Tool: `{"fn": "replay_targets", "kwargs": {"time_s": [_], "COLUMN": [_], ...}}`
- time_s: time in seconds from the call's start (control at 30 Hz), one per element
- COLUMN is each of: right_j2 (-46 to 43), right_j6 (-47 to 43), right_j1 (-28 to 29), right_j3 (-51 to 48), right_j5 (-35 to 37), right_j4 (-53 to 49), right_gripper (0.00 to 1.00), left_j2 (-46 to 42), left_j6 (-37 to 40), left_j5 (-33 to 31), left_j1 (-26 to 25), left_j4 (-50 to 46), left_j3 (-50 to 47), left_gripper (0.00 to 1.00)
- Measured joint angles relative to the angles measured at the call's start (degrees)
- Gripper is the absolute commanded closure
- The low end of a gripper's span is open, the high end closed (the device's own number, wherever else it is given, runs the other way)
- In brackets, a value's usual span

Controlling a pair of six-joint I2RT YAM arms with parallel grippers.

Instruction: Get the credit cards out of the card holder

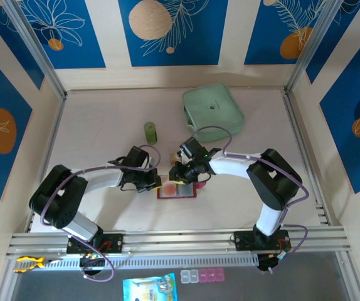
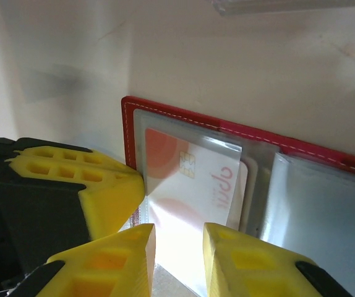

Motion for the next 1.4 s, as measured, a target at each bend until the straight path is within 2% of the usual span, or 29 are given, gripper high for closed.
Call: {"fn": "replay_targets", "kwargs": {"time_s": [0.6,1.3,1.4], "right_j2": [0.3,0.3,0.3], "right_j6": [-1.1,-1.1,-1.1], "right_j1": [0.5,0.8,0.9], "right_j3": [0.3,-0.7,-0.7], "right_j5": [1.3,1.7,1.7], "right_j4": [-1.7,-1.6,-1.5], "right_gripper": [0.72,0.72,0.76], "left_j2": [-2.7,0.3,0.4], "left_j6": [-0.9,0.1,0.2], "left_j5": [0.4,1.4,1.4], "left_j1": [0.1,-0.4,-0.4], "left_j4": [0.1,-0.7,-1.0], "left_j3": [-0.1,0.7,0.9], "left_gripper": [0.94,0.94,0.94]}}
